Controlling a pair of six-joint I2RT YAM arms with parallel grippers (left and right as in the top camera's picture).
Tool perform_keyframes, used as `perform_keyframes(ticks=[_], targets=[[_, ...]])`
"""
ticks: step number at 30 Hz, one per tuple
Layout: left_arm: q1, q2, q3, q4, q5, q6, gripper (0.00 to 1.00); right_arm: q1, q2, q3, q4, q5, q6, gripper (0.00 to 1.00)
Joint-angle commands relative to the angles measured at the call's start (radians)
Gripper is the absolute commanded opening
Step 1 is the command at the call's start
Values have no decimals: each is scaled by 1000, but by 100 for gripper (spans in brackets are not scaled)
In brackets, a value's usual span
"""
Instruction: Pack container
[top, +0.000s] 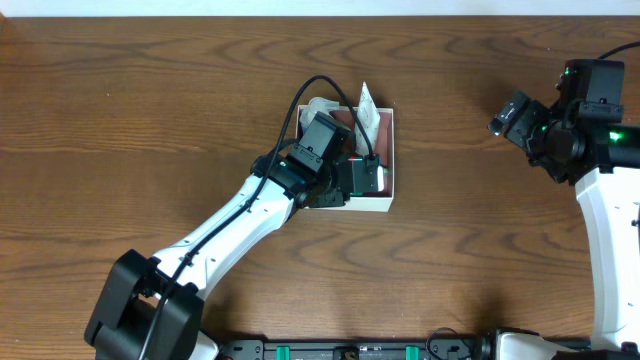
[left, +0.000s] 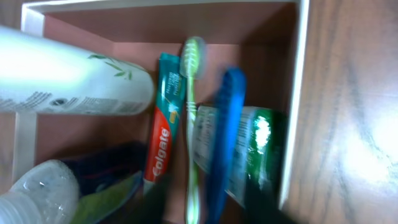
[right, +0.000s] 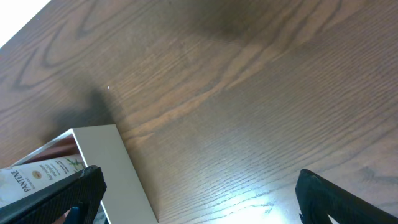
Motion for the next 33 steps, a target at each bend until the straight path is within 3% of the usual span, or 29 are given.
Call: perform_keyframes(ticks=[1,7,9,13,18,23,33], targets=[[2,-31,5,16,-56,-15,98,-6,3,11,-2,-3,11,99],[7,-154,5,9,-380,-413,98,-6,3,11,-2,-3,11,99],[19,-205,5,-40,-467,-494,98,-6,3,11,-1,-3,11,99],[82,-313,5,-171,-524,-638,98,-6,3,11,-1,-3,11,99],[258,-427,5,-331,-526,-935,98,-6,3,11,-1,-3,11,99],[400,-482,5,-394,-514,-1029,98,-6,3,11,-2,-3,11,99],[418,-483,5,-463,-538,-1023,98,-6,3,11,-2,-3,11,99]])
